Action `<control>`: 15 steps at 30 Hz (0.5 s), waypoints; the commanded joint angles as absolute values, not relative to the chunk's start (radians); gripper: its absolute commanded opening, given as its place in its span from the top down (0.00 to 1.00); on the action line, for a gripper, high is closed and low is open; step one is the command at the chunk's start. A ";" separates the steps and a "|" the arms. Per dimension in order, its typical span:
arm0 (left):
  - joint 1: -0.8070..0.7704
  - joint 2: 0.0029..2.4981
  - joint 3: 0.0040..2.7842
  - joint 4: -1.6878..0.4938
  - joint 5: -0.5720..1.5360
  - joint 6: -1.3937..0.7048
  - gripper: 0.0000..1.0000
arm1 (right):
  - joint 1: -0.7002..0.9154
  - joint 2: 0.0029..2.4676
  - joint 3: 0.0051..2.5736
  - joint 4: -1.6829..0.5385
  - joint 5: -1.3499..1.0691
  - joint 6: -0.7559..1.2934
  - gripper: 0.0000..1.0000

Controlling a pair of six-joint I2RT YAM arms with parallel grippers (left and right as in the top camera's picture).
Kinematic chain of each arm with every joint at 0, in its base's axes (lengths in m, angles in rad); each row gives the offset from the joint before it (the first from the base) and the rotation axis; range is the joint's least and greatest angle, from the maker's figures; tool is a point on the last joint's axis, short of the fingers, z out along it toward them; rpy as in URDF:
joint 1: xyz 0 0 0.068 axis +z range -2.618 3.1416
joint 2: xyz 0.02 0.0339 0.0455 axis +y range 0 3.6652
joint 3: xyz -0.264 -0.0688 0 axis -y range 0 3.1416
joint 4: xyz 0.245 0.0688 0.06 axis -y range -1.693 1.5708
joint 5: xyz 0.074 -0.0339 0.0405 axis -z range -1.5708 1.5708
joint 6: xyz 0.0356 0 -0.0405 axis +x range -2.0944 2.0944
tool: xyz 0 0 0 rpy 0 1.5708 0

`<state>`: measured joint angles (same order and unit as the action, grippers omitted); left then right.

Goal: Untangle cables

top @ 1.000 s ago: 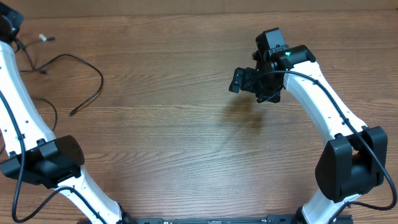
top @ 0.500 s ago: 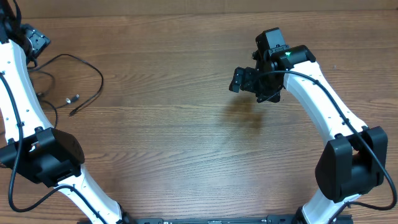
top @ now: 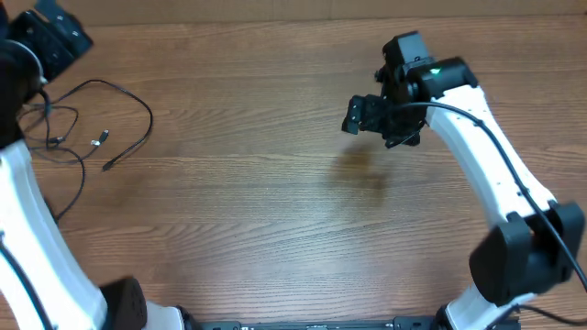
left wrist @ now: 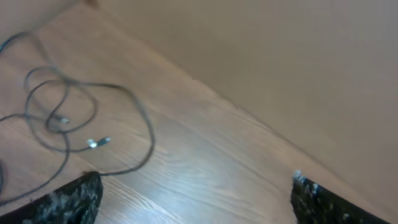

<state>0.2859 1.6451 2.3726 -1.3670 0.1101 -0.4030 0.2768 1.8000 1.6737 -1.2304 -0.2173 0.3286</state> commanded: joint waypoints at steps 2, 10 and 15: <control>0.184 1.619 2.371 -1.417 0.136 -0.320 0.00 | 0.278 1.636 1.772 -1.274 -0.202 0.257 0.11; -0.021 1.610 2.371 -1.473 0.230 -0.261 0.01 | 0.279 1.354 1.834 -1.364 0.008 0.253 0.00; -0.067 1.610 2.370 -1.473 0.226 -0.261 0.00 | 0.279 1.211 1.834 -1.372 0.044 0.254 0.00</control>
<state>-0.0589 1.6085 2.3730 -1.4742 0.2073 -0.2836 0.2764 1.2736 1.8103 -1.3739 -0.0097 0.2607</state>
